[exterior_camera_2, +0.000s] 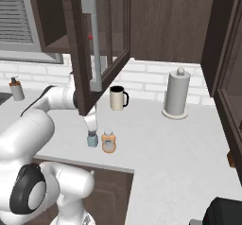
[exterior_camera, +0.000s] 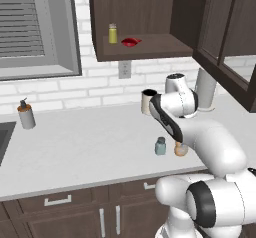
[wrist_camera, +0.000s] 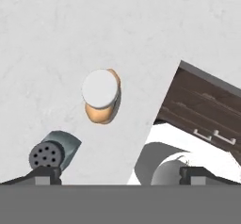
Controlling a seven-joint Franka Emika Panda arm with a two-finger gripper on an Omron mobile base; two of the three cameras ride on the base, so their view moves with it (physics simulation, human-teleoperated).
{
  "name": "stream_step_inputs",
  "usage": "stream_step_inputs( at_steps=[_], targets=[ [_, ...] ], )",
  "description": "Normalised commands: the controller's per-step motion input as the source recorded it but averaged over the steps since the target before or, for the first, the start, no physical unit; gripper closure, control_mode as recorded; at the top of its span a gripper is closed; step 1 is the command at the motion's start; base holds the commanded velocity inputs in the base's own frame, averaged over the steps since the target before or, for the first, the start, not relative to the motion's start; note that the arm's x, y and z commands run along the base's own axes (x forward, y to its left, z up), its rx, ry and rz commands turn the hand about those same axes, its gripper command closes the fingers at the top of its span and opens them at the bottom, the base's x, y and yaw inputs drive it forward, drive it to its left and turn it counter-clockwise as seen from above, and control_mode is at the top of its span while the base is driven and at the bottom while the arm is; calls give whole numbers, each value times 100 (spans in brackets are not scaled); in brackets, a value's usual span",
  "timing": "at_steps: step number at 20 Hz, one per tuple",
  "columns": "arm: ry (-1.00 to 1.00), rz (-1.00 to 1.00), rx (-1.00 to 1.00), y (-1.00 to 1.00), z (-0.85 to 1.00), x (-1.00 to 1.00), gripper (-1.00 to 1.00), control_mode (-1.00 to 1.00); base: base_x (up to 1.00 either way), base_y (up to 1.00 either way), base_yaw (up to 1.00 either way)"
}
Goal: Put the shaker and condiment bottle from the counter next to their counterparts in the cabinet.
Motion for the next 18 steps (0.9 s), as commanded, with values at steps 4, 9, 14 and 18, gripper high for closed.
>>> stream_step_inputs(
  at_steps=[4,9,14,18],
  targets=[
    [0,-17,-2,0,-44,6,-100,-100,0,0,0],
    [0,-18,-3,-1,-34,2,-100,-100,0,0,0],
    [1,-5,-1,0,0,5,-100,-100,0,0,0],
    [3,-1,-12,0,-20,5,-100,-100,0,0,0]
  ],
)
